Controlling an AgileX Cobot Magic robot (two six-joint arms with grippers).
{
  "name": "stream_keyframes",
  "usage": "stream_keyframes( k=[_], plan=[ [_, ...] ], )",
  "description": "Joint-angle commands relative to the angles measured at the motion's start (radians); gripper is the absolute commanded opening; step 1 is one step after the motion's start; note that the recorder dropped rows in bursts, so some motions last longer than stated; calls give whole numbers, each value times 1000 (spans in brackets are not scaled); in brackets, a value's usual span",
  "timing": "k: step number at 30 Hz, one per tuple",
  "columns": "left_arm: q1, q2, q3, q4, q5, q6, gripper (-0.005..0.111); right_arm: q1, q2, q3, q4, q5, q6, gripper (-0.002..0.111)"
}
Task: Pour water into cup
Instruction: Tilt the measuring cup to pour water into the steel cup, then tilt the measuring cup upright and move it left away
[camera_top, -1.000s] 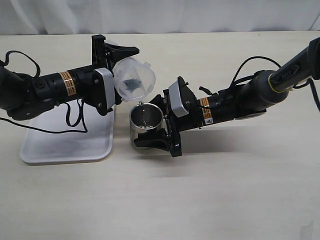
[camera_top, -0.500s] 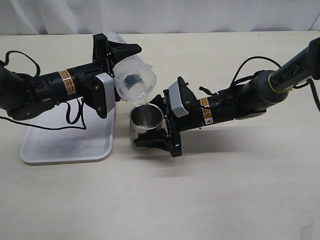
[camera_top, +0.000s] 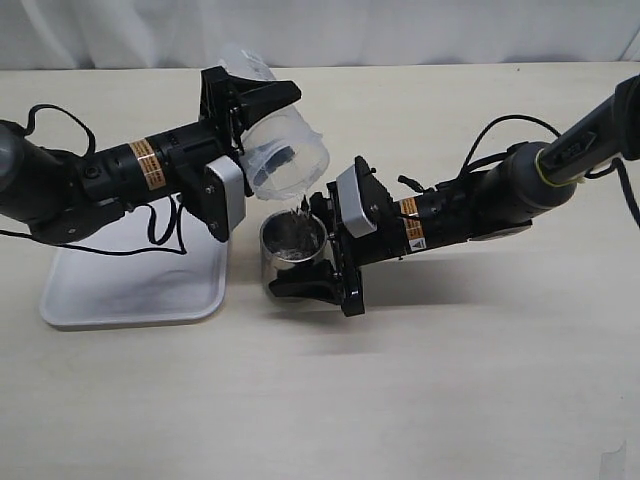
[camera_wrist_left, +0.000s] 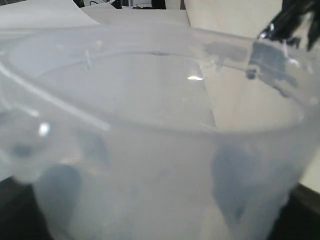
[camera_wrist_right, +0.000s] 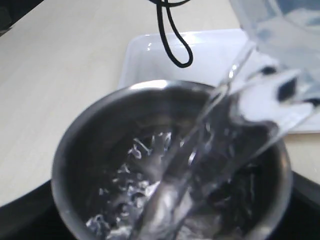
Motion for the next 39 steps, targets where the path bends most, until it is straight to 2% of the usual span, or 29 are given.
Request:
stream_keyframes(
  k=[1,8,20,39],
  plan=[
    [-2,-15,-2,-22,-23,4,0,0,-6,-5,11,-27,3,4],
    [-2,-15,-2,-23,27,33,0,0,-6,-5,11,1,1,4],
    [-2,-15,-2,-39,24,120,0,0,-6,-5,11,5,1,4],
    [-2,-15,-2,-63,20,128,0,0,-6,-5,11,8,1,4]
  ],
)
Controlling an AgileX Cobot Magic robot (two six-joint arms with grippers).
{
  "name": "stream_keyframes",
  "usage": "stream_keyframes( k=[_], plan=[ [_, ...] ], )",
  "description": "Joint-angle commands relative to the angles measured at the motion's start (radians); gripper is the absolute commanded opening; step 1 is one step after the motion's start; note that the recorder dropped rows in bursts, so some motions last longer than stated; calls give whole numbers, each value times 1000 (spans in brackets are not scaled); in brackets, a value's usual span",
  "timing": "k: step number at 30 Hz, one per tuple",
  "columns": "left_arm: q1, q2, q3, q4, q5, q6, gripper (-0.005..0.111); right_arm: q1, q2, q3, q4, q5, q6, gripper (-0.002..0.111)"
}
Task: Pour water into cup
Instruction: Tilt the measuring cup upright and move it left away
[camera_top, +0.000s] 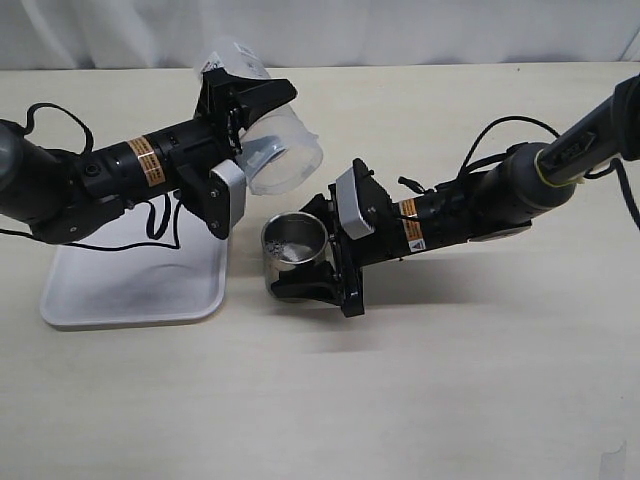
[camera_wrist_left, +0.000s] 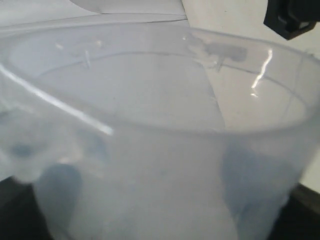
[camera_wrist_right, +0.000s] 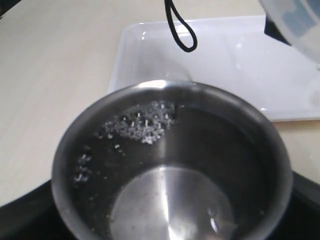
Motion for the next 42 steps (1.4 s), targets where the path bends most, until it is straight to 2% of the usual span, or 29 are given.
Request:
stream_keyframes(
  k=[1,19,26,35,42],
  plan=[
    [-2,-15,-2,-3,-18,0,0,0,-8,-5,11,-25,1,4],
    [-2,-15,-2,4,-21,-4,0,0,-8,-5,14,-8,1,4],
    [-2,-15,-2,-39,-21,-63,0,0,-8,-5,15,-8,1,4],
    [-2,-15,-2,-201,-79,-420,0,0,-8,-5,15,-8,1,4],
    [0,-15,-2,-519,-79,-723,0,0,-8,-5,15,-8,1,4]
  ],
)
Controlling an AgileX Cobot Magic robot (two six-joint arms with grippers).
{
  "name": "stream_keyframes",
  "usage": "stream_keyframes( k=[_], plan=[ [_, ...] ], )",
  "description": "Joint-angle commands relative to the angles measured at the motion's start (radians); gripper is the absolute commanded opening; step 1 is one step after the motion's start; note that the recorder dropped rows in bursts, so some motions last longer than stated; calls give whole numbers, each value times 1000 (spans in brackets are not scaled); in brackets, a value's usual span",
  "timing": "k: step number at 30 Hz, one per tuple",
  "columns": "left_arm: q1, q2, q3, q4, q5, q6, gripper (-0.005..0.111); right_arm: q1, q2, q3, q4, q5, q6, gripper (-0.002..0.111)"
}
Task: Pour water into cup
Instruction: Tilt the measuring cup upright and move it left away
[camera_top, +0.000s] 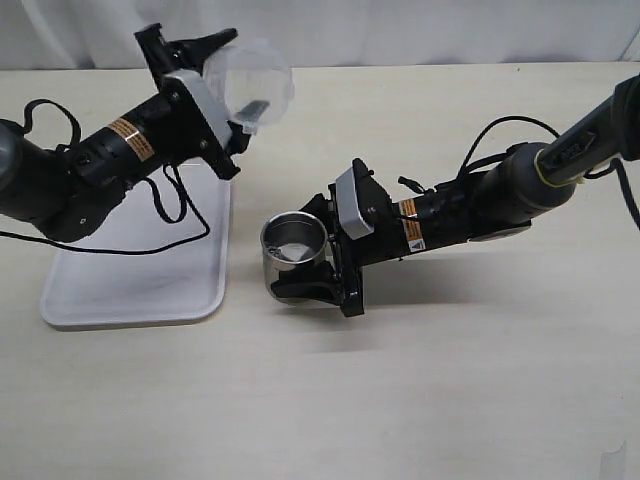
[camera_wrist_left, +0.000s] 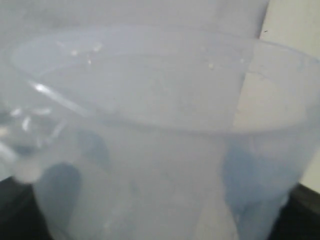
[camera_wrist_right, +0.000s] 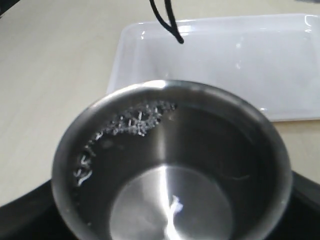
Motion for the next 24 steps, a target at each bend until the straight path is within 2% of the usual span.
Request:
stream_keyframes(
  k=[1,5,7,12,17,20,24],
  plan=[
    [0,-11,-4,-263,-27,-215,0,0,-8,-5,15,-10,1,4],
    [2,-11,-4,-519,-27,-260,0,0,-8,-5,15,-10,1,4],
    [22,-11,-4,-597,-27,-300,0,0,-8,-5,15,-10,1,4],
    [147,-11,-4,-606,-1,-580,0,0,-8,-5,15,-10,1,4],
    [269,-11,-4,-606,100,-674,0,0,-8,-5,15,-10,1,4],
    [323,-11,-4,-604,150,-785,0,0,-8,-5,15,-10,1,4],
    [375,-11,-18,-500,165,-876,0,0,-8,-5,15,-10,1,4]
  ],
)
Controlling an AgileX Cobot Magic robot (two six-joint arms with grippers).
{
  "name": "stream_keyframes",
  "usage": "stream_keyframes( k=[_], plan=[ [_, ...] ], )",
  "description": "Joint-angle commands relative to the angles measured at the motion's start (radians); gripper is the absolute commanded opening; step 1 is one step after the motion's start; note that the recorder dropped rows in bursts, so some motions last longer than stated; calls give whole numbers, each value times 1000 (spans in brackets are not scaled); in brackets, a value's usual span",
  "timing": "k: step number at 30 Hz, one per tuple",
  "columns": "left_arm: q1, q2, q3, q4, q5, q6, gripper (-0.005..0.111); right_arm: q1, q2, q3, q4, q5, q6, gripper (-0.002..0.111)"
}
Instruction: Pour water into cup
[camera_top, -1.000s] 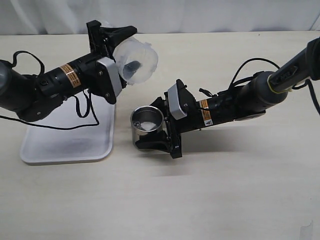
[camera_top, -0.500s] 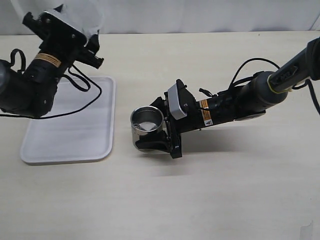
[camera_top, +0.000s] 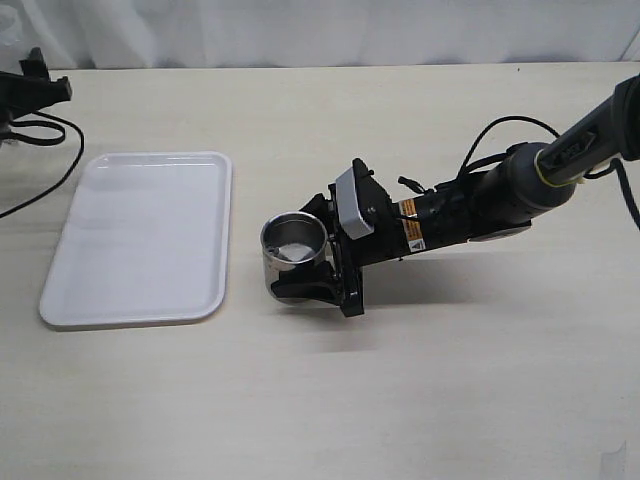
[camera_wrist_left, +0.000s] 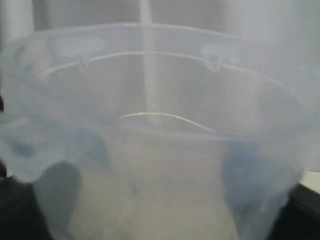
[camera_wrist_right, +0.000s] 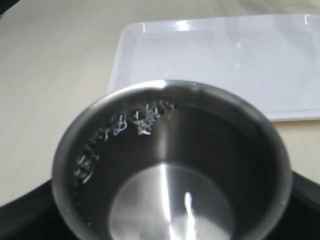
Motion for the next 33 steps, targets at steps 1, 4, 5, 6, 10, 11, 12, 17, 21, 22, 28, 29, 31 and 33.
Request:
stream_keyframes(
  k=[1,4,5,6,10,11,12,17,21,22,28,29,31,33],
  plan=[
    [45,-11,-36,121,26,-100,0,0,-8,-5,15,-10,1,4],
    [52,-4,-136,225,198,-112,0,0,-8,-5,15,-10,1,4],
    [52,22,-186,240,222,-112,0,0,-8,-5,15,-10,1,4],
    [52,35,-202,240,222,-112,0,0,-8,-5,15,-10,1,4],
    [52,157,-307,263,174,-112,0,0,-8,-5,15,-10,1,4],
    [52,194,-335,267,148,-112,0,0,-8,-5,15,-10,1,4],
    [52,212,-351,275,141,-112,0,0,-8,-5,15,-10,1,4],
    [52,243,-394,271,138,-134,0,0,-8,-5,15,-10,1,4],
    [52,249,-394,271,156,-144,0,0,-8,-5,15,-10,1,4],
    [52,249,-394,269,162,-144,0,0,-8,-5,15,-10,1,4],
    [52,249,-394,267,175,-144,0,0,-8,-5,15,-10,1,4],
    [52,249,-394,267,180,-147,0,0,-8,-5,15,-10,1,4],
    [52,249,-394,267,188,-147,0,0,-8,-5,15,-10,1,4],
    [52,249,-394,267,207,-166,0,0,-8,-5,15,-10,1,4]
  ],
)
